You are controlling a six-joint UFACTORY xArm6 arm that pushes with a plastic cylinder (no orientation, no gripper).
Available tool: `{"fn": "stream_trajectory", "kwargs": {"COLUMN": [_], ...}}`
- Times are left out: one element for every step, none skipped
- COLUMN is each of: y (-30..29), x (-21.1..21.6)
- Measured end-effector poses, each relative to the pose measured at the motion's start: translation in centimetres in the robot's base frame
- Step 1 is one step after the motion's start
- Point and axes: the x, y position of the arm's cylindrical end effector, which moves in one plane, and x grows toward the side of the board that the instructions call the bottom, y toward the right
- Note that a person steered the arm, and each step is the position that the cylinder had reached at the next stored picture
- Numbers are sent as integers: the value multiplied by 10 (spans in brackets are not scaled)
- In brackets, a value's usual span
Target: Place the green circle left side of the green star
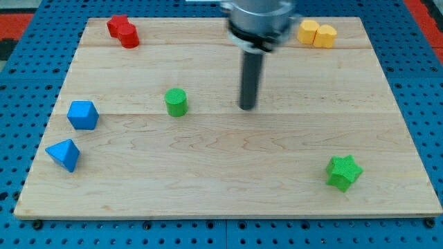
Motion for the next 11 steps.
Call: {"fn": "stream_trajectory", "kwargs": {"y": [-77,-151,-113,-11,62,92,42,16,5,23,44], "x": [-40,-56,0,42,100,113,130,158,190,202,189]}}
